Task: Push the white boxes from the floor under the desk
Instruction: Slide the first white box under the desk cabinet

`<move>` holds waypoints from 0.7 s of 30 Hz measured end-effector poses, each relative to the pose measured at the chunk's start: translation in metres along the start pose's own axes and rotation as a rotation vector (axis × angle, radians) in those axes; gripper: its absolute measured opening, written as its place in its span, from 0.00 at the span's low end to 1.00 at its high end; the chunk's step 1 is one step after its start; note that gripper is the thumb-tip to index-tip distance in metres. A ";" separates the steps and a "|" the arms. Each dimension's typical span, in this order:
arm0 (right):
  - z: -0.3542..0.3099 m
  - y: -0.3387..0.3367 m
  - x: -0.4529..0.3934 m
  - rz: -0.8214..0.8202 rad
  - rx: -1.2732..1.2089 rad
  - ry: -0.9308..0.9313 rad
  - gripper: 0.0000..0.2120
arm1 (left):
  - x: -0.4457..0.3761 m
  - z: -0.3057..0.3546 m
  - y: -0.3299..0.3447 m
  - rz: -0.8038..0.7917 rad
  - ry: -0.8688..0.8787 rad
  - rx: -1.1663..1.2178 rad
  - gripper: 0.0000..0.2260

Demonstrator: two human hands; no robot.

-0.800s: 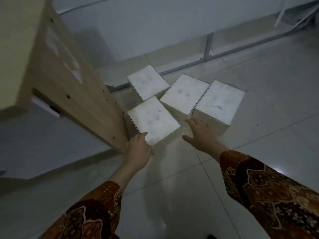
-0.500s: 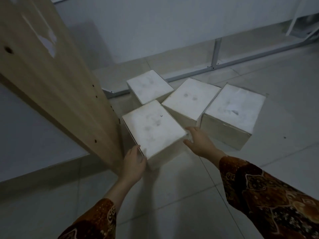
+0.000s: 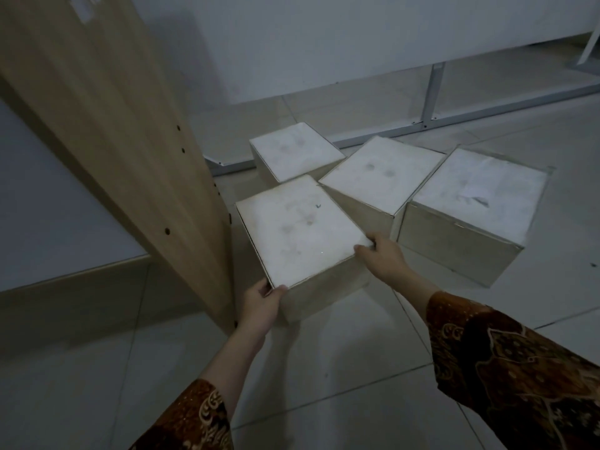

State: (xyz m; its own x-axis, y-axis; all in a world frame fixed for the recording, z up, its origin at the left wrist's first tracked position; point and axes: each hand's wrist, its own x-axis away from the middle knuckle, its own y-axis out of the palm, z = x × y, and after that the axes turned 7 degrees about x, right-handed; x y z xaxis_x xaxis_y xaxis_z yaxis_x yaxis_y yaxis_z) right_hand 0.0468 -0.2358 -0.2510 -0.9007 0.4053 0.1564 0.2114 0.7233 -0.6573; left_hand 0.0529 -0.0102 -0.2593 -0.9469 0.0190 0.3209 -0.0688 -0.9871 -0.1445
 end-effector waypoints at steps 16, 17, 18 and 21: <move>0.032 0.010 0.070 0.056 0.445 0.038 0.27 | 0.042 -0.037 -0.049 0.123 0.121 -0.268 0.12; 0.032 0.011 0.069 0.042 0.404 0.059 0.26 | 0.039 -0.039 -0.048 0.129 0.088 -0.193 0.12; 0.032 0.012 0.066 0.021 0.352 0.079 0.25 | 0.036 -0.040 -0.045 0.136 0.053 -0.137 0.12; 0.032 0.017 0.053 -0.075 0.160 0.163 0.19 | 0.025 -0.039 -0.034 0.156 -0.035 -0.018 0.12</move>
State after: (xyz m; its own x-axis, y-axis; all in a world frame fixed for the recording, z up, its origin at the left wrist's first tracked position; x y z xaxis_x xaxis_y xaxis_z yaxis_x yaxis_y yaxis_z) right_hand -0.0092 -0.2196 -0.2776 -0.8354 0.4486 0.3175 0.0722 0.6623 -0.7458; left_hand 0.0194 0.0296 -0.2834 -0.9351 -0.1404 0.3255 0.0728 -0.9747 -0.2115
